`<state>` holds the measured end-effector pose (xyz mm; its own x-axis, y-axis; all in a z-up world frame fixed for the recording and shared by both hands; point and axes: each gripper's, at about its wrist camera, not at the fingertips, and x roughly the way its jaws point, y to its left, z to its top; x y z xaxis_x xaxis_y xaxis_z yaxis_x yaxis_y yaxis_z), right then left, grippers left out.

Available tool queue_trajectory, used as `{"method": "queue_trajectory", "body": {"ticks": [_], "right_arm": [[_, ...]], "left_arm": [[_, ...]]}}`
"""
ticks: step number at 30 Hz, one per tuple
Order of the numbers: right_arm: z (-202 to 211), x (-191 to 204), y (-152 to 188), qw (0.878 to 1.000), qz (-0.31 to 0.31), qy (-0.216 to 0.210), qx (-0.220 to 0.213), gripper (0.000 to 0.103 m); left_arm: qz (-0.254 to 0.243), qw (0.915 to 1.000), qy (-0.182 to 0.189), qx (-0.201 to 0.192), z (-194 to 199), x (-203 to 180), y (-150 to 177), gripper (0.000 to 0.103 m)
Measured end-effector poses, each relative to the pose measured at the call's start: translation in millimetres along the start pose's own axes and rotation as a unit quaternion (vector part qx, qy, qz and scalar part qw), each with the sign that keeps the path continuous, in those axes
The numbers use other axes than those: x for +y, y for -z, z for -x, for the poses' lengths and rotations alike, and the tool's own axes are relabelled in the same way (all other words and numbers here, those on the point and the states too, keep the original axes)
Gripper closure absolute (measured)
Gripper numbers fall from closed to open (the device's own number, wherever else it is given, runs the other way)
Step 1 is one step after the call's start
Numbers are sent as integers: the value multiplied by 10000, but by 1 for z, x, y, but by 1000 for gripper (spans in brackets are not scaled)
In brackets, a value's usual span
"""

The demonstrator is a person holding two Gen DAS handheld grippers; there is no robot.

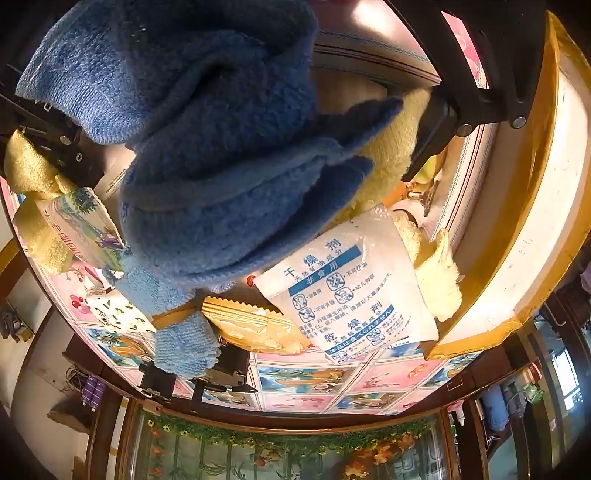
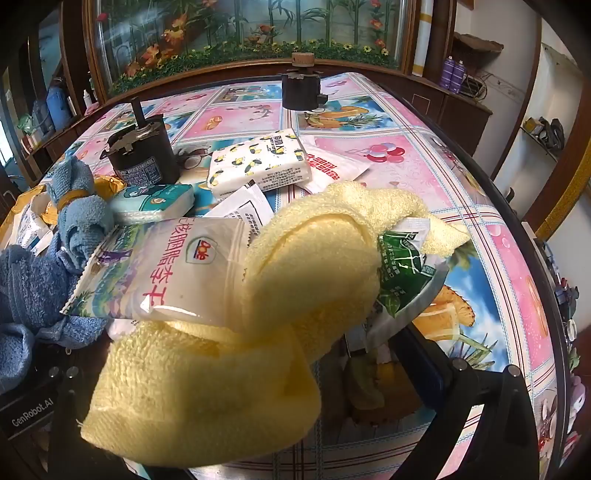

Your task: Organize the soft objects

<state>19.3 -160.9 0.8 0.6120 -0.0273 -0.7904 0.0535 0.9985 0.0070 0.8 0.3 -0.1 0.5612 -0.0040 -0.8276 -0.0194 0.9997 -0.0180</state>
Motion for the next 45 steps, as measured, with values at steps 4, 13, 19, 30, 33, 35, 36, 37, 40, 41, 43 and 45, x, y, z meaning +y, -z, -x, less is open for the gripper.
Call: {"method": "queue_trajectory", "body": {"ticks": [4,13,19,30,33,35,36,37,40,41,43,45], "right_arm": [[0,0,-1,10000,-29,-35,44,0],[-1,1,-1,10000,-61,-34,62,0],[6,7,5,9980,115,-122,610,0],[109,-21,22,9966,70,189,-802,2],[169,-36,13,9823,-157,110,-1864,2],[200,-46,4,9713,-340,32,-2353,1],[210,-51,0,9686,-374,-61,-2458,1],[212,-54,-6,9697,-349,-164,-2414,1],[189,-60,-13,9784,-314,-466,-1988,1],[177,-62,-13,9814,-318,-622,-1790,2],[152,-65,-5,9862,-355,-826,-1391,2],[127,-64,0,9899,-368,-916,-1021,7]], "left_arm": [[-55,9999,20,-94,2,2,1,0],[-478,9985,214,161,15,-10,22,0],[-536,9975,418,179,27,-7,27,12],[-357,9559,229,-2907,230,51,37,17],[-247,9479,478,-3139,266,79,21,17],[-283,9392,461,-3390,287,90,18,17],[-315,9311,406,-3611,299,94,21,16],[-352,9226,342,-3827,310,96,24,16],[-616,9080,612,-4098,317,92,29,0],[-692,9117,765,-3978,308,90,28,0],[-949,9302,814,-3451,274,76,25,0],[-1118,9497,762,-2826,232,62,23,0]]}}
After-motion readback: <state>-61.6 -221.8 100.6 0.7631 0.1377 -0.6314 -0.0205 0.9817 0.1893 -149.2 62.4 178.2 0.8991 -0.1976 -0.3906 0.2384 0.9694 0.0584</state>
